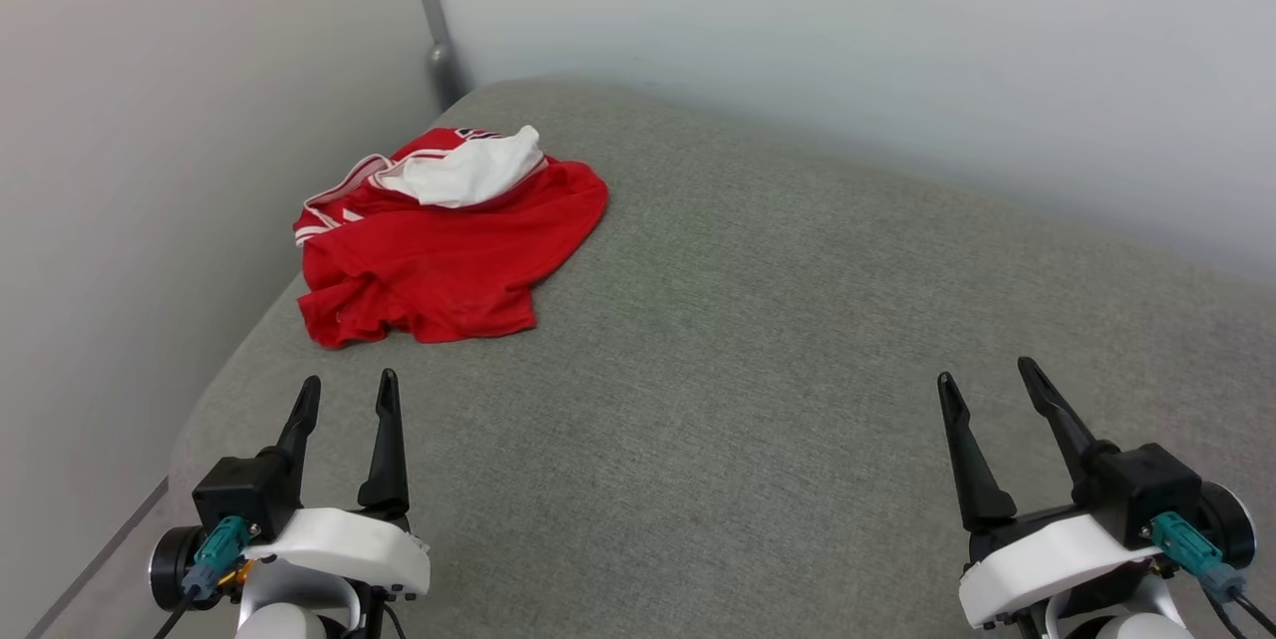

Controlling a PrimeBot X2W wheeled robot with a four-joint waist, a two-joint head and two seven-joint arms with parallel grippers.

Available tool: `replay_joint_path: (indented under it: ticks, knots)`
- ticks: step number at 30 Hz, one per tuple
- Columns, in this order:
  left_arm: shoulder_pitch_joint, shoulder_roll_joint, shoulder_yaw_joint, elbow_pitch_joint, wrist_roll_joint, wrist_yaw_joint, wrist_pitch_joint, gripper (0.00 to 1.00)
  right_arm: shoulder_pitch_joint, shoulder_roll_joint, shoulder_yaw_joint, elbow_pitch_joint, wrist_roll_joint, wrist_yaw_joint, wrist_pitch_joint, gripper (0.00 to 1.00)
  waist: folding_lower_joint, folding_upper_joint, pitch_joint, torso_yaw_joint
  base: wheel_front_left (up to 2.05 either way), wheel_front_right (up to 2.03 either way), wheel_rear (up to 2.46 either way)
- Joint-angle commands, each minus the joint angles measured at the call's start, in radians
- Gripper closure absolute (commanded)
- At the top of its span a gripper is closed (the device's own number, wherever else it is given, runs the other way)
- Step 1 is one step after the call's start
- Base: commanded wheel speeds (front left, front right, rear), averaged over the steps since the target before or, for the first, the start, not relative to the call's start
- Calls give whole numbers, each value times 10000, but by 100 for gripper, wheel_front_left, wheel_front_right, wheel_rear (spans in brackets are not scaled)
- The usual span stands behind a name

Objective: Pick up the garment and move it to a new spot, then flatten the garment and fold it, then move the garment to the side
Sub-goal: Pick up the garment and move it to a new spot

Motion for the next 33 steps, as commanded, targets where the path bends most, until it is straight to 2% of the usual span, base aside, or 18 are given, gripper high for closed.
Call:
replay_joint_path:
  ticks: [1,11,22,26,33]
  knots:
    - [46,-19,37,-2,12,-41,-25,0,-30,-1,42,-42,-52,-3,0,0,1,0,4,284,0,0,0]
    - [48,-44,282,-55,67,-59,-25,0,-88,-1,181,37,41,-5,-19,0,1,0,11,478,0,0,0]
    - [-483,-50,879,-142,-16,103,-25,0,-635,-4,429,-89,-200,-5,109,0,1,0,581,-240,0,0,0]
    - [-1384,272,1145,125,-136,26,-25,0,-972,-1,429,-258,-369,-3,207,0,1,0,1127,-666,0,0,0]
    - [-3933,1695,1233,926,-670,-116,340,0,-1516,-3,318,-515,-782,-5,327,0,1,0,2269,-1454,0,0,0]
